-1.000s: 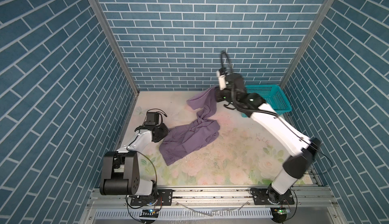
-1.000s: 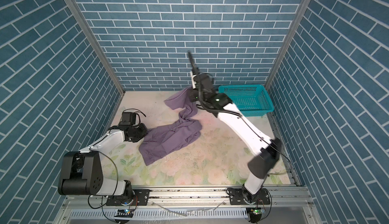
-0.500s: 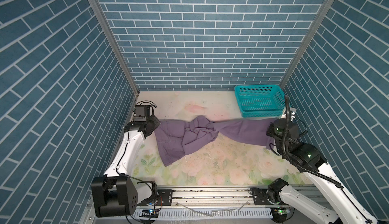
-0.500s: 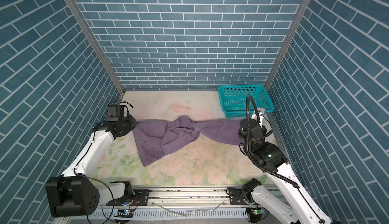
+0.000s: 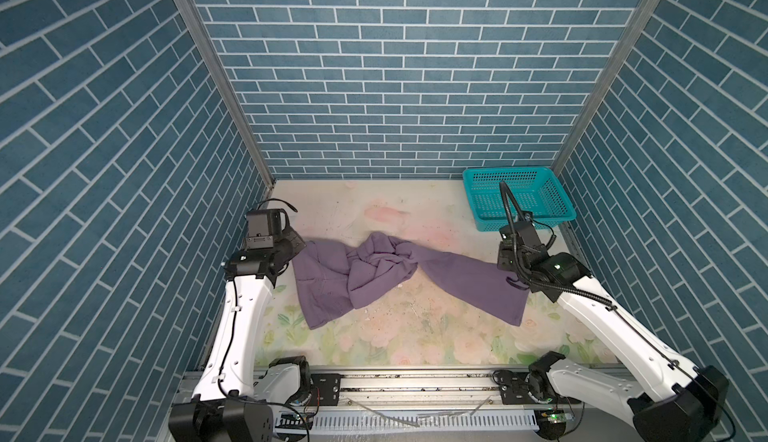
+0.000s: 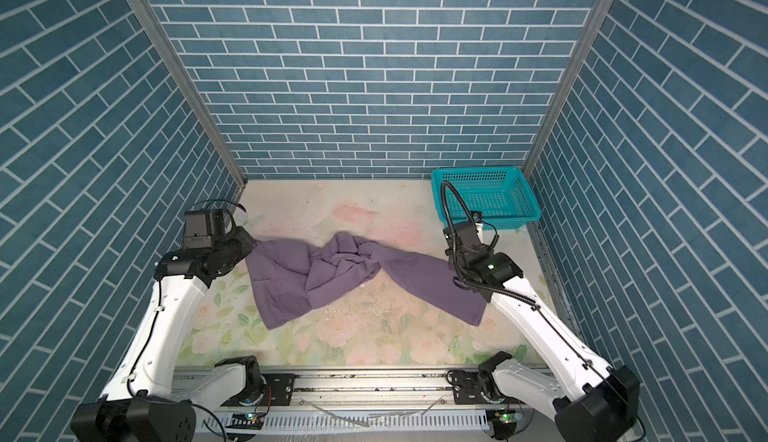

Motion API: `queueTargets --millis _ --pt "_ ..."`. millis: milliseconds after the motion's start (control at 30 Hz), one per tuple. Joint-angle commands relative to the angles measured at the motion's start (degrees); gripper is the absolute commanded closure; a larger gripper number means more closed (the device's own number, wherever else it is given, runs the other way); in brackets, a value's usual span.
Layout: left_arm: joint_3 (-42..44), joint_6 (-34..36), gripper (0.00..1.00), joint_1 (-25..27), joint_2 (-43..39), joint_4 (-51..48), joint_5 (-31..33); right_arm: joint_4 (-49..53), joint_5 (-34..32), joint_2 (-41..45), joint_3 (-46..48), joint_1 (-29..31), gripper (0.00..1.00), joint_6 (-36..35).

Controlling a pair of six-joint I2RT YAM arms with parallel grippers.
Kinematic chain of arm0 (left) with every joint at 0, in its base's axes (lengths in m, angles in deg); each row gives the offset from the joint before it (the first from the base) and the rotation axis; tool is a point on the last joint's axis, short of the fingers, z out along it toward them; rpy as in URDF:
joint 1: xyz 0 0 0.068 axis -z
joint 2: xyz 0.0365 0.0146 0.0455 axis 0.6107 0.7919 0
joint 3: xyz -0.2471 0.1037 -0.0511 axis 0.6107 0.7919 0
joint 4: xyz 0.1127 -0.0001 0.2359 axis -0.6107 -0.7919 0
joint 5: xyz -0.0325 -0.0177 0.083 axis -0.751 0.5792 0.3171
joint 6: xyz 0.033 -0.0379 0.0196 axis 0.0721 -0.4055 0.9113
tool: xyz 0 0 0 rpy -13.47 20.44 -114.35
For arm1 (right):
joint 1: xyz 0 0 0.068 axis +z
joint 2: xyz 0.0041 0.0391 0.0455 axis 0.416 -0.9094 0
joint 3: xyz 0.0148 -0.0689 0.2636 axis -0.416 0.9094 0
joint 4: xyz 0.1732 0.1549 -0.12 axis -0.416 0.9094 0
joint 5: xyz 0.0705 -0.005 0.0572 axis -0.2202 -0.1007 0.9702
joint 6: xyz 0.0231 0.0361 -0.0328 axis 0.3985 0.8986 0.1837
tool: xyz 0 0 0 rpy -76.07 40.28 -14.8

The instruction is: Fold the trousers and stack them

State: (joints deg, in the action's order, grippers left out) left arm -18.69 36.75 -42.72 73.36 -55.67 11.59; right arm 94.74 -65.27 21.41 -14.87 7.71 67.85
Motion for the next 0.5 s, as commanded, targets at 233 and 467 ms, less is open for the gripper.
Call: queueTargets --millis 233,467 --pt "-18.6 5.4 1.00 0.4 3.2 4.3 -23.9 -21.1 31.9 -23.3 -12.1 7.7 0.21 -5.6" --pt "-19.4 -0.9 1.00 0.3 4.6 13.1 -38.1 -24.5 40.3 -38.4 -20.7 7.9 0.22 -2.9"
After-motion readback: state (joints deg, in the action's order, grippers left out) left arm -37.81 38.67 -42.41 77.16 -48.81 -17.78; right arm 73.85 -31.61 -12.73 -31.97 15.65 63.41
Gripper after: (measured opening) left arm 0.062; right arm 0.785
